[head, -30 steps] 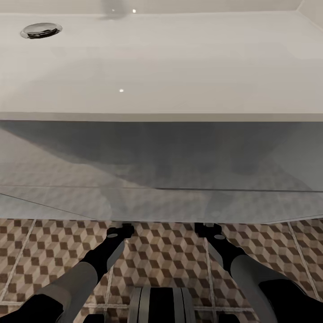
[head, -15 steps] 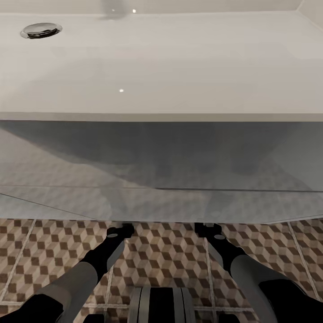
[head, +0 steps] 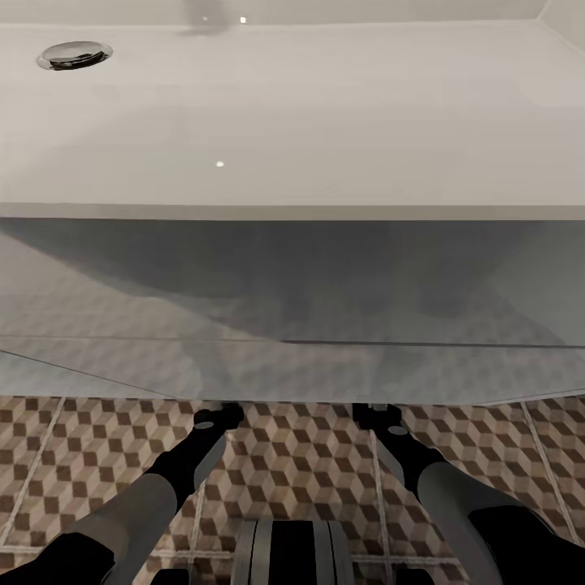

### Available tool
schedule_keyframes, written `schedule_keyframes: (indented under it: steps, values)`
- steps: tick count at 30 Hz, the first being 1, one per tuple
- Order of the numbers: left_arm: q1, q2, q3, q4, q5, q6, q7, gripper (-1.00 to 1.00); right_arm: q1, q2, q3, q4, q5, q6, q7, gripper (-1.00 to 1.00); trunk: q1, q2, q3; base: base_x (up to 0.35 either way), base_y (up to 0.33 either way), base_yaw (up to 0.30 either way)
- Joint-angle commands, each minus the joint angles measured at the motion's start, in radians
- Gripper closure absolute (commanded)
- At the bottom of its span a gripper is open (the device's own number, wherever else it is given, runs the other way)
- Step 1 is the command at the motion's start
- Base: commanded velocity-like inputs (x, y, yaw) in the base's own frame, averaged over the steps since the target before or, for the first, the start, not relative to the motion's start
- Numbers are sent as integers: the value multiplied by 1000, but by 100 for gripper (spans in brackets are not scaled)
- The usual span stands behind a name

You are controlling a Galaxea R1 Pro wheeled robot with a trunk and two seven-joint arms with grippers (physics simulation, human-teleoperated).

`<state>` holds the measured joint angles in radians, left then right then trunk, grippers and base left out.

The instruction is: Take the four mousetraps from the cabinet in the bathroom and place them on the bathroom floor. Make sure all four end up on the same floor surface, and ensure that at least two of them are either under or directly next to the same bathroom sink.

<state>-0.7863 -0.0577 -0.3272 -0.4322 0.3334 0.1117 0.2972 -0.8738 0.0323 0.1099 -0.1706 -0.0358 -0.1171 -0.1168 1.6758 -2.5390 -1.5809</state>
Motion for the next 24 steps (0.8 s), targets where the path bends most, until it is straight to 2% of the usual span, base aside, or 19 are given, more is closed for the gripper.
schedule_keyframes:
  steps: [1, 9, 24]
  values:
    - [0, 1, -9, -3, 7, 4, 9, -100, -1, 0, 8, 2, -4, -4, -6, -100, 0, 0, -1, -8, 0, 0]
    - [-1, 1, -10, -10, 8, -11, 8, -100, -1, 1, 8, 3, 1, -11, -6, -100, 0, 0, -1, -155, 0, 0]
    - [0, 1, -11, -14, 9, -21, 8, -100, -1, 3, 7, 3, 1, -17, -12, -100, 0, 0, -1, -321, 0, 0]
